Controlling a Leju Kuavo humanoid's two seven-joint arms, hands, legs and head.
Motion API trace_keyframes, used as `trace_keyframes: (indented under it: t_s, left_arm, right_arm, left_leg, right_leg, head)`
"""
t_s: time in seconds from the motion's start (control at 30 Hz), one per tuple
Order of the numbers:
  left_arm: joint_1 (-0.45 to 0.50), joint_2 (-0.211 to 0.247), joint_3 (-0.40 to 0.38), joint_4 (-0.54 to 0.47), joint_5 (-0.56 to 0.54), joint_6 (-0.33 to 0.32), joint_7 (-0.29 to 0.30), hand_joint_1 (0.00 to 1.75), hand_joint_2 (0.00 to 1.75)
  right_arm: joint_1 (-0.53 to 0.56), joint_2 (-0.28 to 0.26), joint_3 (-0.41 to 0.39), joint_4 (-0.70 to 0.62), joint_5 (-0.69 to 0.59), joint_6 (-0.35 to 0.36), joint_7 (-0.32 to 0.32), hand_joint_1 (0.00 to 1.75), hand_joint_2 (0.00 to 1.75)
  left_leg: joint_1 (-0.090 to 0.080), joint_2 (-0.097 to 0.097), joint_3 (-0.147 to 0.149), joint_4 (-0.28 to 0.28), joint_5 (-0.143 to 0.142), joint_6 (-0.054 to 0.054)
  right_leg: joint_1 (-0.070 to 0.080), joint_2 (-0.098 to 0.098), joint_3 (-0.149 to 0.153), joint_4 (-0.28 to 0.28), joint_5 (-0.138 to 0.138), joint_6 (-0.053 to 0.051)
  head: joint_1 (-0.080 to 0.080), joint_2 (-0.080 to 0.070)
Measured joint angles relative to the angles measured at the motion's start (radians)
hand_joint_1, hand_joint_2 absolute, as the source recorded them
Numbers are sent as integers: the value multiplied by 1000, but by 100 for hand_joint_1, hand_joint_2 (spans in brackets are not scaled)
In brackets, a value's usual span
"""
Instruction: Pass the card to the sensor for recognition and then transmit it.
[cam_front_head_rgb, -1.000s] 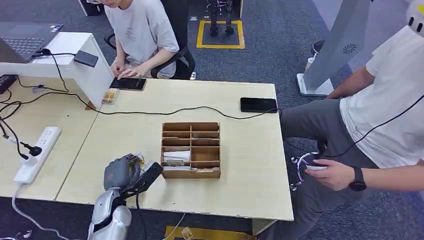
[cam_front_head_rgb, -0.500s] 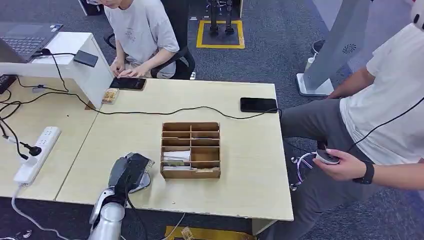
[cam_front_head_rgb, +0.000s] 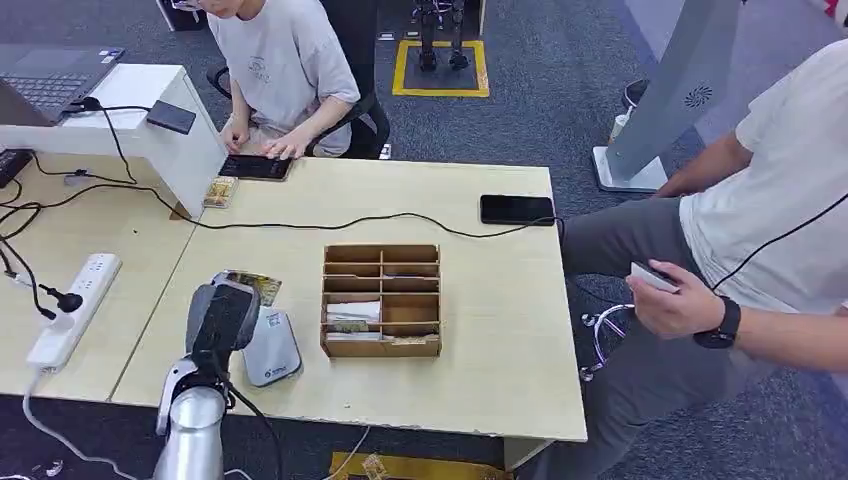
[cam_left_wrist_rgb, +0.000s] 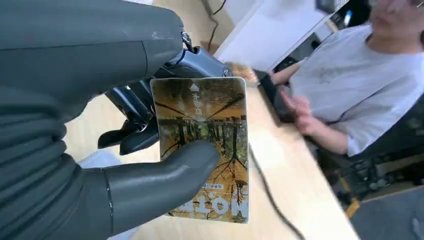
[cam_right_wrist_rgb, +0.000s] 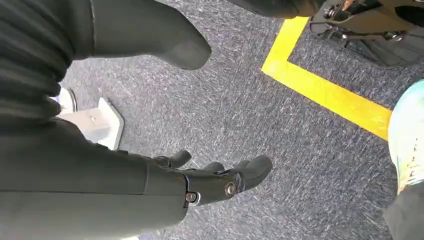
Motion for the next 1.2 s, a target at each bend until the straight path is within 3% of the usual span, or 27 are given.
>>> trace_keyframes:
  t_s: [0.17,0.4,0.73,1.2]
  left_arm:
    - [-29,-4,0,-47,-103,71,-22,175,175]
    - [-104,-5,-27,-59,-359,197,-38,175,175]
    - [-190,13,-96,-8,-480,220,20,175,175]
    - [-237,29,-121,43,-516,235,50,175,175]
  right_arm:
    - [-1,0,0,-6,16,0,0,0,175]
    - [-6,0,0,-15,34,8,5,0,175]
    - [-14,0,0,-22,52,19,21,0,175]
    - [-15,0,0,-23,53,19,22,0,175]
  left_leg:
    - [0,0,0,0,0,0]
    - [0,0,0,0,0,0]
    - [0,0,0,0,0,0]
    - [0,0,0,0,0,0]
  right_leg:
    - [0,0,0,0,0,0]
    - [0,0,0,0,1,0]
    - [0,0,0,0,1,0]
    - [0,0,0,0,1,0]
  head:
    - [0,0]
    - [0,0]
    - [0,0]
    - [0,0]
